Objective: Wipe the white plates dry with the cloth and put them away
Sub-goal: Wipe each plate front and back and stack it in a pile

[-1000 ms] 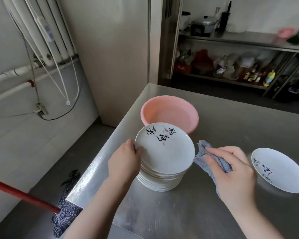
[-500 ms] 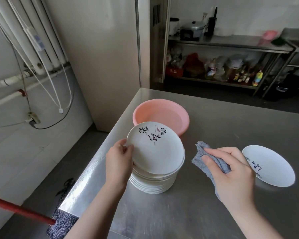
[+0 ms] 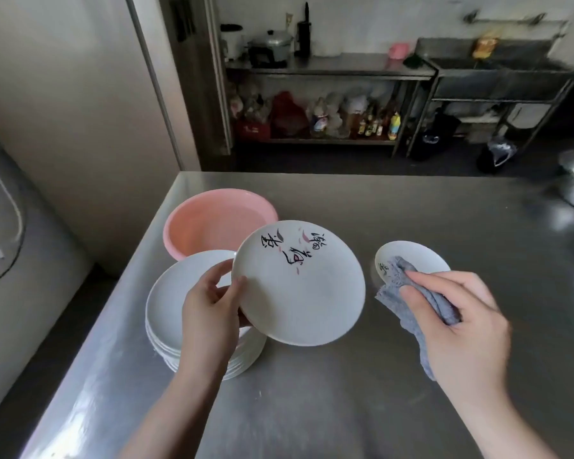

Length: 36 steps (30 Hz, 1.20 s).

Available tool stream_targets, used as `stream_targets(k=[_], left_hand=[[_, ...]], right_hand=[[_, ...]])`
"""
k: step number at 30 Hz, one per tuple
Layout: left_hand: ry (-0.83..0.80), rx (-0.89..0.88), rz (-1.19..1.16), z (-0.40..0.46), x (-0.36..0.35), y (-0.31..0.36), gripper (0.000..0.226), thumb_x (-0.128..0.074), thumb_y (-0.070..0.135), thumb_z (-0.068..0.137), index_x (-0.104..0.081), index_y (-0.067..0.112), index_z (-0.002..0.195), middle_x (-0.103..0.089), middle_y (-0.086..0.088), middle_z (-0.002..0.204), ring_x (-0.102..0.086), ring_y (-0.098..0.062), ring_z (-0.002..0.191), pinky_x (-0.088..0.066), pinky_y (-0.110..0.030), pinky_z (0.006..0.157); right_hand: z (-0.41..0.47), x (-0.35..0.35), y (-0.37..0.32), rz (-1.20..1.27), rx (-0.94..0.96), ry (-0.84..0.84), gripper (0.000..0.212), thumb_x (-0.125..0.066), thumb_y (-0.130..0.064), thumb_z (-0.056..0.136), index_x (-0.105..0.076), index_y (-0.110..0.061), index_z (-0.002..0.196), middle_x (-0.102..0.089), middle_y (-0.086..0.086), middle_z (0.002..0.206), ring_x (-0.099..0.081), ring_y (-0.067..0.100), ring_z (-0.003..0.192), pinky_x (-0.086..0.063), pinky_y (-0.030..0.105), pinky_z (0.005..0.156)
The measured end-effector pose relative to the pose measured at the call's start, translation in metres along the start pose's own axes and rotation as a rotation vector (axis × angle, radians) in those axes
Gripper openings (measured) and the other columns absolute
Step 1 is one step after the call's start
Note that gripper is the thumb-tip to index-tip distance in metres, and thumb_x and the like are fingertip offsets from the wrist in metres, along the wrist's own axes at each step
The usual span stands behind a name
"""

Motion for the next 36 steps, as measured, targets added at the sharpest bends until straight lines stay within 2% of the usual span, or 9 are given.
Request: stream_targets(k=[6, 10, 16, 19, 22, 25, 28, 32, 36], left_hand=[[-0.155, 0.034, -0.053, -0.044, -0.089, -0.005, 0.026, -0.055, 0.007, 0.094, -0.071, 0.026, 0.099, -0.073, 0.008, 0.078, -0.066, -0.004, 0.063, -0.05, -0.019, 0.046], [-0.157, 0.022, -0.064, -0.075, -0.156, -0.012, 0.027, -0.057, 0.009, 0.092, -0.072, 0.031, 0.09, -0.073, 0.01, 0.078, -0.064, -0.002, 0.063, -0.044, -0.015, 0.043], [-0.077, 0.057, -0.165, -0.119, -0.262, -0.014, 0.024, -0.056, 0.007, 0.094, -0.069, 0.026, 0.1, -0.072, 0.003, 0.068, -0.065, -0.008, 0.054, -0.049, -0.021, 0.044], [-0.006, 0.049, -0.186, -0.137, -0.298, -0.015, 0.023, -0.058, 0.01, 0.094, -0.067, 0.029, 0.104, -0.072, 0.002, 0.068, -0.066, -0.009, 0.057, -0.051, -0.024, 0.047], [0.059, 0.02, -0.176, -0.147, -0.314, -0.013, 0.026, -0.059, 0.012, 0.095, -0.065, 0.032, 0.11, -0.075, 0.003, 0.073, -0.068, -0.007, 0.064, -0.054, -0.024, 0.05], [0.103, -0.039, -0.171, -0.15, -0.322, -0.008, 0.033, -0.06, 0.011, 0.095, -0.06, 0.04, 0.112, -0.074, 0.011, 0.072, -0.065, 0.002, 0.062, -0.052, -0.02, 0.05], [0.117, -0.062, -0.153, -0.144, -0.326, -0.001, 0.037, -0.061, 0.011, 0.094, -0.061, 0.047, 0.103, -0.073, 0.011, 0.07, -0.061, 0.0, 0.059, -0.052, -0.02, 0.05], [0.171, -0.02, -0.256, -0.13, -0.313, 0.003, 0.029, -0.062, 0.007, 0.093, -0.068, 0.026, 0.113, -0.072, 0.003, 0.067, -0.061, -0.01, 0.057, -0.051, -0.027, 0.05], [0.18, -0.07, -0.251, -0.127, -0.299, 0.009, 0.033, -0.06, 0.004, 0.093, -0.066, 0.035, 0.102, -0.073, 0.011, 0.068, -0.062, 0.002, 0.055, -0.048, -0.017, 0.042]], right_hand=[[0.016, 0.07, 0.039, 0.002, -0.04, 0.084, 0.021, -0.075, -0.01, 0.079, -0.073, -0.027, 0.09, -0.06, -0.016, 0.092, -0.061, 0.005, 0.086, -0.045, 0.016, 0.078], [0.036, 0.109, 0.078, 0.001, -0.033, 0.048, 0.017, -0.076, -0.011, 0.078, -0.075, -0.024, 0.09, -0.061, -0.015, 0.092, -0.06, 0.004, 0.086, -0.043, 0.01, 0.076], [0.084, 0.155, 0.133, -0.126, 0.059, -0.129, 0.017, -0.076, -0.016, 0.079, -0.075, -0.021, 0.095, -0.06, -0.014, 0.091, -0.057, 0.001, 0.084, -0.04, 0.008, 0.075], [0.099, 0.164, 0.156, -0.297, 0.046, -0.263, 0.02, -0.073, -0.02, 0.082, -0.073, -0.023, 0.102, -0.061, -0.012, 0.101, -0.056, 0.007, 0.093, -0.041, 0.018, 0.075], [0.103, 0.167, 0.168, -0.401, 0.039, -0.3, 0.022, -0.07, -0.021, 0.083, -0.071, -0.022, 0.106, -0.064, -0.011, 0.108, -0.057, 0.016, 0.106, -0.048, 0.03, 0.077], [0.112, 0.154, 0.162, -0.305, 0.024, -0.316, 0.024, -0.069, -0.02, 0.085, -0.071, -0.023, 0.109, -0.065, -0.01, 0.111, -0.059, 0.018, 0.103, -0.044, 0.026, 0.078], [0.112, 0.134, 0.138, -0.196, 0.198, -0.406, 0.023, -0.069, -0.012, 0.084, -0.073, -0.017, 0.106, -0.066, -0.004, 0.103, -0.06, 0.021, 0.098, -0.042, 0.024, 0.086], [0.088, 0.141, 0.128, -0.175, 0.426, -0.581, 0.023, -0.065, -0.012, 0.079, -0.074, -0.021, 0.099, -0.063, -0.009, 0.096, -0.053, 0.014, 0.09, -0.044, 0.031, 0.083], [0.102, 0.154, 0.142, -0.213, 0.293, -0.451, 0.026, -0.068, -0.005, 0.076, -0.076, -0.021, 0.096, -0.067, -0.011, 0.091, -0.052, 0.01, 0.09, -0.041, 0.019, 0.078]])
Point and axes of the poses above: each hand's wrist, its own z-axis towards the middle knuckle, its own x-axis out of the back of the hand, y = z × x, the point moved 2 cm from there along z, towards the middle knuckle
